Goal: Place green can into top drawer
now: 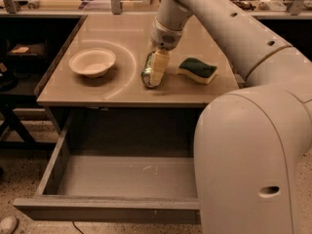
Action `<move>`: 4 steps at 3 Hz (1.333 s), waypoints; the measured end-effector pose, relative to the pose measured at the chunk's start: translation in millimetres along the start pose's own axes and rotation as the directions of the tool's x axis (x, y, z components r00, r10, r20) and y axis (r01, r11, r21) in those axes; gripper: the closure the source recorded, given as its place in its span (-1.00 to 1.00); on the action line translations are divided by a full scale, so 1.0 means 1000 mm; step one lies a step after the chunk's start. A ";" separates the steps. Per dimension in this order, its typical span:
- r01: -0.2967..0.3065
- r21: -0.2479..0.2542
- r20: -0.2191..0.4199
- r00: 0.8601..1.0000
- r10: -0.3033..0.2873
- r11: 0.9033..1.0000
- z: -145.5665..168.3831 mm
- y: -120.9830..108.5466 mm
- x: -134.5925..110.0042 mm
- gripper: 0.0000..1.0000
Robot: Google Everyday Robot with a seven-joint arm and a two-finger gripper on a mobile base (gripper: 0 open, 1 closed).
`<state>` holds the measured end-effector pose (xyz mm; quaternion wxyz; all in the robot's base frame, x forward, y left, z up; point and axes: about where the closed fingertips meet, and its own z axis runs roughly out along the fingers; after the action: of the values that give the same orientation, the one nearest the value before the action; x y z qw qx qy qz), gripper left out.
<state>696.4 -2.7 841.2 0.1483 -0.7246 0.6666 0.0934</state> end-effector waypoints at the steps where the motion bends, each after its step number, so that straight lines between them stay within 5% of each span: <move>1: 0.000 0.000 0.000 1.000 0.000 1.000 0.000 0.000 0.000 -0.18; 3: 0.000 0.000 0.000 1.000 0.000 1.000 0.000 0.000 0.000 0.76; 4: 0.003 0.008 0.003 1.000 -0.003 1.000 0.001 -0.002 -0.001 1.00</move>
Offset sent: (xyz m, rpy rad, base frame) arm 0.0000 0.0000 0.0000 0.0000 0.0000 0.0000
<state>698.7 -0.8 840.7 0.1524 -0.7250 0.6654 0.0915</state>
